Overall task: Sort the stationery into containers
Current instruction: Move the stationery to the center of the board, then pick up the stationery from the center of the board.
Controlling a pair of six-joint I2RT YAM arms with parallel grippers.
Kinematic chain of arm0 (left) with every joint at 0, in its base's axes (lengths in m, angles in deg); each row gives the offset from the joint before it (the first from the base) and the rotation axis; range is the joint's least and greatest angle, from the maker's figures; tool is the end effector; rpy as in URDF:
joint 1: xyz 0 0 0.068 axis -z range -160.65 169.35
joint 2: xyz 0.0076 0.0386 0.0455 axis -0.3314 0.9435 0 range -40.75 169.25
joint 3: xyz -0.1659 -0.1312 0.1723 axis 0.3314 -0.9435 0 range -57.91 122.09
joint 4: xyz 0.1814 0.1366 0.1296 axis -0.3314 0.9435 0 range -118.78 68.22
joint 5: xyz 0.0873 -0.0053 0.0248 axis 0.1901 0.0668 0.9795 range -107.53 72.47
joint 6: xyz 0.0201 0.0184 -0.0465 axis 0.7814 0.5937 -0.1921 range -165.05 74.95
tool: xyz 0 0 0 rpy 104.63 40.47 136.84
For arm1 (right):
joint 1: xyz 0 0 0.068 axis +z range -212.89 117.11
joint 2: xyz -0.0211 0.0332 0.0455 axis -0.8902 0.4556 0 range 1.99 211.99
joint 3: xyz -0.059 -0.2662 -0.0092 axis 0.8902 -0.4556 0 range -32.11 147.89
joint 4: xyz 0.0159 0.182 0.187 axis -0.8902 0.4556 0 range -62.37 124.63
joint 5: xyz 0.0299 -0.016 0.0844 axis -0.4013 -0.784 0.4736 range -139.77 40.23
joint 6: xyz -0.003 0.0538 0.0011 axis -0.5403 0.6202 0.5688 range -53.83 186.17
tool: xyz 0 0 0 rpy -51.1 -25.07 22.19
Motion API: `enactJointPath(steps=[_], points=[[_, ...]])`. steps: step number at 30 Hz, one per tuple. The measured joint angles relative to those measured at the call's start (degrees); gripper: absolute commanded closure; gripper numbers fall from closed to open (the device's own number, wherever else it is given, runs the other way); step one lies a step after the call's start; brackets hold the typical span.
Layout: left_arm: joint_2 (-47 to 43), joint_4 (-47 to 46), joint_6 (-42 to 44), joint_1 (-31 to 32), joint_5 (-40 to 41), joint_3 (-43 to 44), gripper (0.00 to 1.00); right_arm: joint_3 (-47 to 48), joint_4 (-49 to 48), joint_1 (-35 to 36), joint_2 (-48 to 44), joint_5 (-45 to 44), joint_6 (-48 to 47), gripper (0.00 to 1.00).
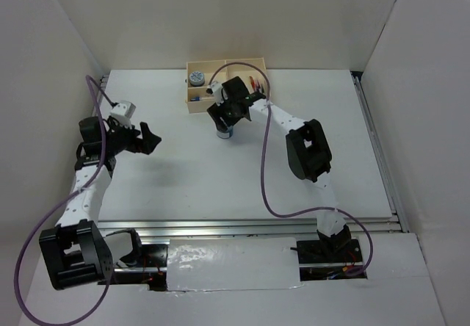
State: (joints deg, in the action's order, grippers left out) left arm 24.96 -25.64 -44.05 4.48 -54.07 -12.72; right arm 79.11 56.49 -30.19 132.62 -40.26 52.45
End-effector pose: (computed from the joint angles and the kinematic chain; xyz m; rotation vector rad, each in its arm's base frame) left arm 0.2527 0.0451 0.2833 0.1757 1.9160 -0.4453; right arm 0.4306 0.2835 0.2076 -1.0273 2.2001 0.3517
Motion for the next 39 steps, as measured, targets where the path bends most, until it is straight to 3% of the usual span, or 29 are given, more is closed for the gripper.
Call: enactJointPath(steps=[1,4,5,9,14,21,27,39], points=[[-0.8,-1.5,0.2,0.9,-0.3,-2.1,0.01,-0.1,-0.1,0.0,0.0,0.0,0.2,0.37],[-1.7,-7.0,0.3,4.6,-1.5,-7.3,0.01,-0.4,-0.7,0.2,0.0,-0.2,1.1,0.16],[-1.6,-9.0,0.3,5.7,-1.7,-8.8,0.01,-0.8,-1.3,0.3,-0.1,-0.3,1.7,0.01],[1.6,-20.2,-0.5,13.4,-1.2,-13.6,0.01,-6.1,-2.8,0.4,-3.1,-1.0,3.5,0.00],[13.4,-34.2,-3.9,22.0,0.5,-13.5,0.01,-12.4,-2.7,-1.0,-13.6,0.3,6.3,0.00],[29.0,-45.7,-4.0,31.3,5.0,-8.7,0.10,-18.7,-3.7,-11.5,-34.2,4.2,9.5,0.00],[35.8,-51.6,-2.5,33.1,7.1,-3.0,0.10,-25.6,-3.0,-17.8,-42.7,5.7,10.7,0.00],[44.5,-53.2,-2.1,33.9,8.0,6.9,0.05,-28.7,0.9,-21.3,-42.7,9.2,11.4,0.00]])
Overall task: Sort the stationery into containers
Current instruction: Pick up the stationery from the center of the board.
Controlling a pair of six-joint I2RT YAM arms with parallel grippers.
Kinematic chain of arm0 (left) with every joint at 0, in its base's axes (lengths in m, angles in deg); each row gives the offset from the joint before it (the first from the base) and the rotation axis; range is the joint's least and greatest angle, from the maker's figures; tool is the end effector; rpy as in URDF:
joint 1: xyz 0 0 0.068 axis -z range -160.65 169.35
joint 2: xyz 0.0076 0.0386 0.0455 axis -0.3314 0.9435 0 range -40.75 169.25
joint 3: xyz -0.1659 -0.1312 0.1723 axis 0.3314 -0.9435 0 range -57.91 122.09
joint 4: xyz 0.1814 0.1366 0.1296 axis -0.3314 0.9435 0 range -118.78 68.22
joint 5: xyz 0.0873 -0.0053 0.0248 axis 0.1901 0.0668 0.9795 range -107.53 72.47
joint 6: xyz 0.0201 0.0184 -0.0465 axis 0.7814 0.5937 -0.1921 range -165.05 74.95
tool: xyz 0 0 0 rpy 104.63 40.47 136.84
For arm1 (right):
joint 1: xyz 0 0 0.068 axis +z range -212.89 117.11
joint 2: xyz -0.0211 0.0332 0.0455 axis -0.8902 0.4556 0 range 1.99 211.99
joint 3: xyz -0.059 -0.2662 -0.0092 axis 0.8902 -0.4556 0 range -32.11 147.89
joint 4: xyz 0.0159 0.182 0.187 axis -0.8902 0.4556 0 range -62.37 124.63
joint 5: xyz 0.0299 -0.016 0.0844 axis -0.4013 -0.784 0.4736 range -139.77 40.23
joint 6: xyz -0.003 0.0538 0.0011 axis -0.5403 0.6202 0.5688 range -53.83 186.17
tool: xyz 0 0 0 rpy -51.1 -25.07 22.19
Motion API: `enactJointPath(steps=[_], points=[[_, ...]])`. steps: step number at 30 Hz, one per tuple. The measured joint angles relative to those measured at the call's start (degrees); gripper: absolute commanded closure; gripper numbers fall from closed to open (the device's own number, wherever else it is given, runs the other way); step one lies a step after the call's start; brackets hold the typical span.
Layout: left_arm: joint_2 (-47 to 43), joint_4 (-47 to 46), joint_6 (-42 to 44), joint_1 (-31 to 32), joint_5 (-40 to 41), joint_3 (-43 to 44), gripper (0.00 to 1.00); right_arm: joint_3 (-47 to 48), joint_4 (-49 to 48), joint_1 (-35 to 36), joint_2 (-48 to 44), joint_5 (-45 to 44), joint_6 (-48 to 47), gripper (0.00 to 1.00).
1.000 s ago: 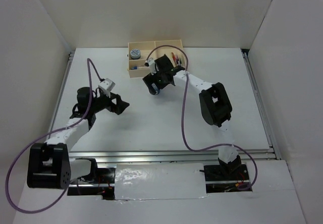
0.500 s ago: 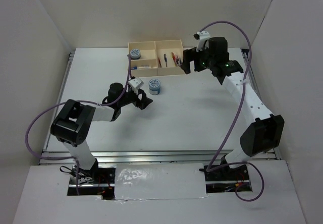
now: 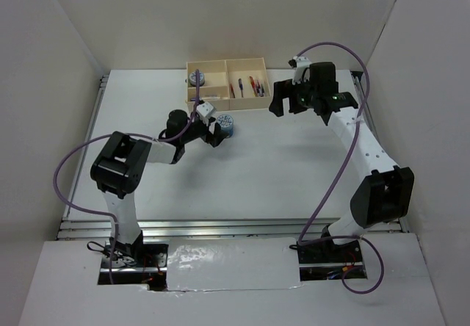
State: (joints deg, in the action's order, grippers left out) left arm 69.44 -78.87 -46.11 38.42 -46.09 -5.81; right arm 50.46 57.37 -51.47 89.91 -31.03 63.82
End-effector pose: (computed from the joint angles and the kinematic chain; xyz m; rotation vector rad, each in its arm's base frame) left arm 0.3684 -0.1454 0.1704 0.6376 1.6203 -0.6844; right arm 0.3389 0.0802 0.3523 -0.4454 2.1346 0.4467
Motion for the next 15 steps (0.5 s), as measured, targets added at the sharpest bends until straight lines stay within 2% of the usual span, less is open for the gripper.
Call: enactJointPath(steps=[15], points=[[4.6,5.7,1.1,0.9,1.7,8.4,0.09,-0.6,0.2,-1.9,0.0,2.1,0.0,0.00]])
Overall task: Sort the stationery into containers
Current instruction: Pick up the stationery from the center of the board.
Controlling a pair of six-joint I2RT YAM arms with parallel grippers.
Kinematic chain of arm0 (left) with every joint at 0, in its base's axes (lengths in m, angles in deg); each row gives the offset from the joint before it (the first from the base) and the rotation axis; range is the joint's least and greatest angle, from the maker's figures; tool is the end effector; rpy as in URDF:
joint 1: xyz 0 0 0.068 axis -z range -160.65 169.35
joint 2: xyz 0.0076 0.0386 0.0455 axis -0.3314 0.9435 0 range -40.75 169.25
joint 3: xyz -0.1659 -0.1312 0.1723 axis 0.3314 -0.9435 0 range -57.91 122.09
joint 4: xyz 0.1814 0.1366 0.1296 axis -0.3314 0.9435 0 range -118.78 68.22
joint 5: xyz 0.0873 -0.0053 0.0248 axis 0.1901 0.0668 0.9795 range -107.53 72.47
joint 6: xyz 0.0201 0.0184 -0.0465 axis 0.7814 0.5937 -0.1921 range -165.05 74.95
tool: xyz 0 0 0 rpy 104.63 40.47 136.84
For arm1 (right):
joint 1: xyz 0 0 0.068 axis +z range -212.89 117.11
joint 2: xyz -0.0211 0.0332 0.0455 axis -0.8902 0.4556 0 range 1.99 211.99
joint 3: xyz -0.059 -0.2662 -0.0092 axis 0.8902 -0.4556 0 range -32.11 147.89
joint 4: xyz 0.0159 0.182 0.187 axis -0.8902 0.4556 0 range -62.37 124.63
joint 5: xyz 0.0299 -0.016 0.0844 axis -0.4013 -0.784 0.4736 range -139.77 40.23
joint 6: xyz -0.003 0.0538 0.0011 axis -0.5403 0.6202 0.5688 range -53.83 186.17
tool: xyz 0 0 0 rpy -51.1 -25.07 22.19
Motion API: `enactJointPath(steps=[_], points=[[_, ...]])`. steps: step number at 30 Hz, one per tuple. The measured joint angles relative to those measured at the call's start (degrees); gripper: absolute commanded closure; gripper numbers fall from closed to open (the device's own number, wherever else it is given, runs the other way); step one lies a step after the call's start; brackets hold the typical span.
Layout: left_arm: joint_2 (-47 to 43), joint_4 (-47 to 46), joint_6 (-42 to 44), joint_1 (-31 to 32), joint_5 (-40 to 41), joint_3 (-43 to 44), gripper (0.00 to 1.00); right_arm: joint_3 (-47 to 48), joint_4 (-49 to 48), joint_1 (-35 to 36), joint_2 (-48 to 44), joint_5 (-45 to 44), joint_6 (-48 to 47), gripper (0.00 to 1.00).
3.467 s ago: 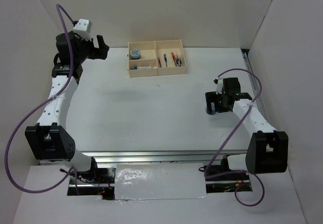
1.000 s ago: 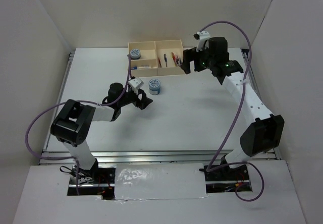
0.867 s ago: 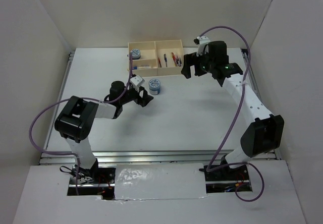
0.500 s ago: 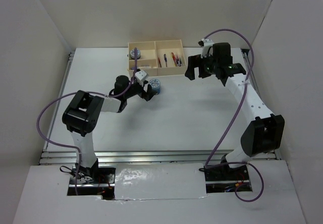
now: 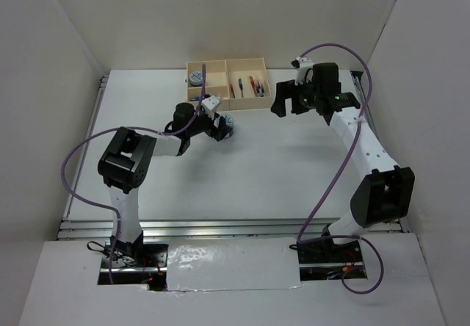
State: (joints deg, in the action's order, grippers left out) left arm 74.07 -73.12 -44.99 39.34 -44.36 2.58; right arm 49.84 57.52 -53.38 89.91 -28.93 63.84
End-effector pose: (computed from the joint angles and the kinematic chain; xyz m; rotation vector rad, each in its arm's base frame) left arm 0.3952 -0.1609 0.1707 0.6451 1.6508 -0.6607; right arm 0.3404 0.0699 0.3487 -0.4284 2.1458 0.4696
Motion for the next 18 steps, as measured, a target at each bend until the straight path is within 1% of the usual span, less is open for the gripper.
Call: enactJointPath(steps=[5,9,15,17,18], points=[[1.8,3.9,0.0,0.3,1.0,4.3,0.12,0.0,0.0,-0.6,0.0,0.7,0.1,0.00],[2.5,5.5,0.1,0.5,1.8,5.6,0.15,0.0,0.0,-1.2,0.0,1.0,0.2,0.00],[4.0,8.2,0.0,0.7,3.0,7.6,0.12,-0.5,0.1,-1.6,0.1,1.2,0.2,0.00],[4.0,8.5,0.0,0.8,3.5,7.6,0.12,-0.7,0.3,-1.6,0.1,1.3,0.2,0.00],[4.0,8.4,0.0,0.8,3.8,7.6,0.14,-0.8,0.3,-1.7,0.1,1.4,0.2,0.00]])
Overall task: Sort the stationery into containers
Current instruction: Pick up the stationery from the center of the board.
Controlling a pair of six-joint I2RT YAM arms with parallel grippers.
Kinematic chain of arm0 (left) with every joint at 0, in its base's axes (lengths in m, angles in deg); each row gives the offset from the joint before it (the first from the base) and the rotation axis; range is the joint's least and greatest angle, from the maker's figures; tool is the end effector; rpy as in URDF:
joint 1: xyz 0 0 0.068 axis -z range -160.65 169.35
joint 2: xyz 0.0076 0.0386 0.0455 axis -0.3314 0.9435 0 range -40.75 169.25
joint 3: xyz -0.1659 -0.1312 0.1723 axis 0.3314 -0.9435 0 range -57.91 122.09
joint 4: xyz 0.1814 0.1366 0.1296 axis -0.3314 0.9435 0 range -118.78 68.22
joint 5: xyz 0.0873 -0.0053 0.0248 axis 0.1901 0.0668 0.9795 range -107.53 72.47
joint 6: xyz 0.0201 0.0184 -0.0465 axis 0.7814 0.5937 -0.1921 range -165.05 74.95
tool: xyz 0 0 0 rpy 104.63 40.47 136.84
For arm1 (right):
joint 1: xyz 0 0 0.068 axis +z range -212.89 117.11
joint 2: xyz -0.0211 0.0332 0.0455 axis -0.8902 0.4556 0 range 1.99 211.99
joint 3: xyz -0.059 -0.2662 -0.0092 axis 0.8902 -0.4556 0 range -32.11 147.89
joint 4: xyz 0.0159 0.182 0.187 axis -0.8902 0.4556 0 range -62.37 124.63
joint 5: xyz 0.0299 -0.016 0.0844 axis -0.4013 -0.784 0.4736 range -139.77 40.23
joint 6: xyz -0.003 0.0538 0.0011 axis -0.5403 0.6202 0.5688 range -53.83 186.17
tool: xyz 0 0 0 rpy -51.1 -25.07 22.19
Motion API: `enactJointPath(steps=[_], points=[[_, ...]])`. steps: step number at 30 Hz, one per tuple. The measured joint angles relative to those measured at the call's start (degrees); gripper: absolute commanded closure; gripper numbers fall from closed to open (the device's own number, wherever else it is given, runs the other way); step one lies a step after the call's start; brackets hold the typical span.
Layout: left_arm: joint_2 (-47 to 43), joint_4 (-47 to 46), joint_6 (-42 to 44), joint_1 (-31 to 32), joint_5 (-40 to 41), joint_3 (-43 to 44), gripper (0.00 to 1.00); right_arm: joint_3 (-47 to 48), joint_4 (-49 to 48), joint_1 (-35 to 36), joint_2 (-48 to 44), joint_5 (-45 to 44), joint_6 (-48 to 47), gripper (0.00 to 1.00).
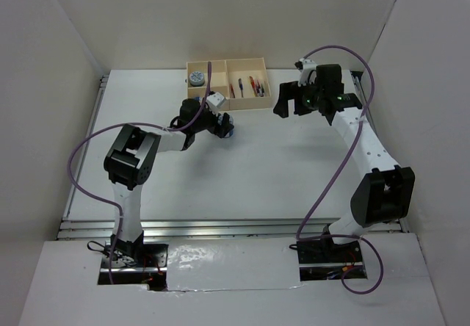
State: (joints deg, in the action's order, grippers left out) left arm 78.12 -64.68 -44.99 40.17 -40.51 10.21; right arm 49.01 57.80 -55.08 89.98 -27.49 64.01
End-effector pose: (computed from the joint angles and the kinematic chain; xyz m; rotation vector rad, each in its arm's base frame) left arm 0.4175 -0.1737 0.1656 0.6134 1.7490 -0.6200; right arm 0.3414 0.0605 0.3432 -0.4049 2.1658 0.4852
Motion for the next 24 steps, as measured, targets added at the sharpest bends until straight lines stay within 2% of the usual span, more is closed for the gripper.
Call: enactJointPath(steps=[5,8,9,11,12,14,17,21,24], points=[[0.0,0.0,-0.1,0.2,1.0,0.0,0.21,-0.2,0.0,-0.6,0.0,0.4,0.0,0.00],[0.0,-0.1,-0.2,0.3,1.6,0.0,0.31,-0.2,0.0,-0.7,0.0,0.6,0.0,0.00],[0.0,-0.2,-0.1,0.3,1.7,0.0,0.39,-0.2,0.1,-0.7,0.0,0.7,0.0,0.00],[0.0,-0.3,-0.1,0.3,2.1,-0.1,0.47,-0.2,0.0,-0.7,0.0,0.8,0.0,0.00],[0.0,-0.6,-0.1,0.3,2.3,-0.3,0.56,-0.3,0.0,-0.7,0.0,0.8,0.0,0.00],[-0.2,-0.8,-0.3,0.3,2.4,-0.5,0.64,-0.7,-0.1,-0.7,0.0,0.9,0.0,0.00],[-1.4,1.9,-1.0,0.0,2.1,-0.6,0.85,-2.2,0.0,-0.7,0.0,0.9,0.0,0.00],[-5.2,11.2,-2.6,-1.1,0.5,1.0,0.96,-4.3,0.1,-0.8,-0.4,1.0,0.2,0.01],[-9.0,17.9,-3.7,-2.3,-0.8,3.7,0.97,-5.9,0.2,-0.8,-1.3,1.1,0.4,0.01]])
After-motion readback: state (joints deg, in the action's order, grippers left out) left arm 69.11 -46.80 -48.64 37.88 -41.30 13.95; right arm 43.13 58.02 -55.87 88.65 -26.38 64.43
